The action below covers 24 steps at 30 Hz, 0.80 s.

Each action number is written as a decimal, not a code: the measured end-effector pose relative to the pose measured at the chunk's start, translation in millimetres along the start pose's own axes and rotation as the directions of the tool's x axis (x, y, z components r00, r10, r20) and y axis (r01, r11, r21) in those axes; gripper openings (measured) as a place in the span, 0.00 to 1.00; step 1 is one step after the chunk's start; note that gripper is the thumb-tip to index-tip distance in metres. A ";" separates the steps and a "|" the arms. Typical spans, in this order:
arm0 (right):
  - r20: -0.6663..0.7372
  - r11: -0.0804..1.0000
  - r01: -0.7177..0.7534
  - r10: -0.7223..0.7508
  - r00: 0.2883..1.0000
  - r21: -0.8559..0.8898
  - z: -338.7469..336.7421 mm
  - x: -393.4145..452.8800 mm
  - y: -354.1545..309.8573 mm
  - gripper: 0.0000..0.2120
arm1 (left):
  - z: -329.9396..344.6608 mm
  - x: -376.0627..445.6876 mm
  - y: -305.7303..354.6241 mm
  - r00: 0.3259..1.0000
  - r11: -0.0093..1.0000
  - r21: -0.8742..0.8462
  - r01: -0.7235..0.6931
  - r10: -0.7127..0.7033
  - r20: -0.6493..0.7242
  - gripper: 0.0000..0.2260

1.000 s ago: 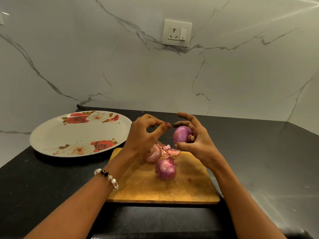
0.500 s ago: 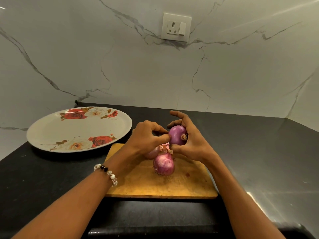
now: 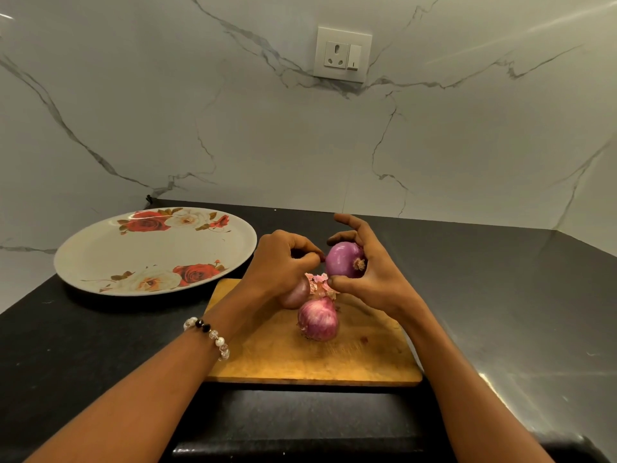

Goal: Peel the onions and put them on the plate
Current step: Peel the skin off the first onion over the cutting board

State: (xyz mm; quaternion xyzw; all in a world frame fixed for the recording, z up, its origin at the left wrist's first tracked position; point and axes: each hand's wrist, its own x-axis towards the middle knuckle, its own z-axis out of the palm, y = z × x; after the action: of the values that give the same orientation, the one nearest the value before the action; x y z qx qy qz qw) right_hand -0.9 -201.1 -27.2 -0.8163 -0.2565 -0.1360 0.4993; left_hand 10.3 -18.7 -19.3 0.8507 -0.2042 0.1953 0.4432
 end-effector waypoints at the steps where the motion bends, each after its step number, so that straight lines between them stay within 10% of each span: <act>1: -0.014 1.000 -0.010 0.010 1.000 0.025 -0.5 0.0 -1.0 0.44 | 0.2 0.0 -0.3 1.000 1.000 -0.011 0.010 -0.010 -0.019 0.06; 14: -0.099 0.640 -0.070 0.224 0.969 0.766 -9.4 5.5 -0.9 0.28 | -2.1 1.4 -2.2 0.991 0.998 -0.018 -0.062 0.059 -0.116 0.12; 24: 0.016 0.727 -0.112 0.138 0.990 0.677 -6.2 3.3 1.6 0.33 | -4.0 -1.8 10.7 0.992 0.968 -0.223 -0.116 0.103 -0.069 0.13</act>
State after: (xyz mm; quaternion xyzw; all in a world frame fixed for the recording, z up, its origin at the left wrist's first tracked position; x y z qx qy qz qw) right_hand 3.0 -206.2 -23.9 -0.5919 -0.2240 -0.0142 0.7741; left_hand 2.6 -20.7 -10.9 0.7762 -0.2589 0.2191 0.5314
